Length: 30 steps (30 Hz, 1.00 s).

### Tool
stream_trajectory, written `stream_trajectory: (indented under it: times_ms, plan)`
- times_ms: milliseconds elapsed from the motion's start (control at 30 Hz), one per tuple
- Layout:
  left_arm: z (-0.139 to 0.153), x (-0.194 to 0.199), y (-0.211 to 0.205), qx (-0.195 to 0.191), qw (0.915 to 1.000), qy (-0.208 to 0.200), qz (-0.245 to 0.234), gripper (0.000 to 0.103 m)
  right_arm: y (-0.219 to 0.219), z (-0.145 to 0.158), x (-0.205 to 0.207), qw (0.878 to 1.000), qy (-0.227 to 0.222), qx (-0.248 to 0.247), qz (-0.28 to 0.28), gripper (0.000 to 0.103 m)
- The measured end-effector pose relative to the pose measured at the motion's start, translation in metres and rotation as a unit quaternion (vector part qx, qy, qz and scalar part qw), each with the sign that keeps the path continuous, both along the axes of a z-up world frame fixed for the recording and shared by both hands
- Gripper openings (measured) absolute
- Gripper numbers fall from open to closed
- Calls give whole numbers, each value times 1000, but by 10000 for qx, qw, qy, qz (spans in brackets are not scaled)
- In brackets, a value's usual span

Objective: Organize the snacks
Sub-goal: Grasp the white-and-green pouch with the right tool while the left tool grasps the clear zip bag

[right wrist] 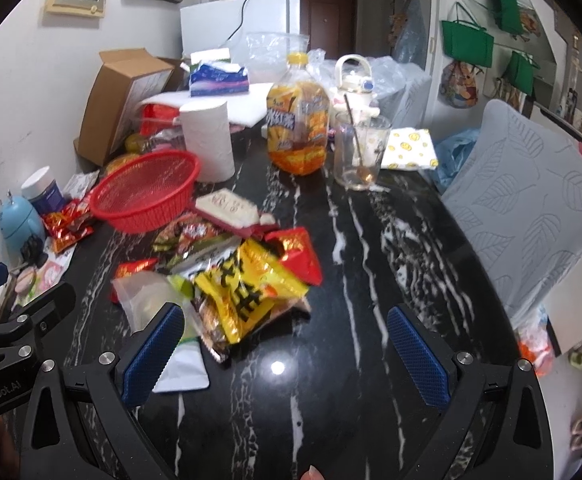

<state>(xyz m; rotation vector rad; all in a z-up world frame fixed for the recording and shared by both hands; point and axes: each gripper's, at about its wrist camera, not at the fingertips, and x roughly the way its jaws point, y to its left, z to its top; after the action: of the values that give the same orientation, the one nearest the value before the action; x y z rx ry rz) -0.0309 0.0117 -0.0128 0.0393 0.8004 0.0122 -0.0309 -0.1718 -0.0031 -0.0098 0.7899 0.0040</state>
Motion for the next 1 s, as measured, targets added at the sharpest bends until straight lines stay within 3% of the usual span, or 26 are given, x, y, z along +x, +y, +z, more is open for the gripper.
stream_trajectory:
  times_ms: [567, 733, 833, 1000]
  plan:
    - [-51, -8, 43, 169, 9964, 647, 515, 103, 40, -59, 8, 9959, 700, 66, 564, 103]
    - [-56, -6, 55, 153, 9957, 665, 629, 103, 55, -70, 13, 9931, 865, 64, 786, 101]
    - [-55, -6, 59, 172, 9956, 642, 660, 103, 63, -77, 16, 9912, 956, 123, 910, 97]
    - [-57, -1, 65, 142, 9952, 683, 679, 103, 78, -89, 22, 9878, 1098, 51, 1099, 83]
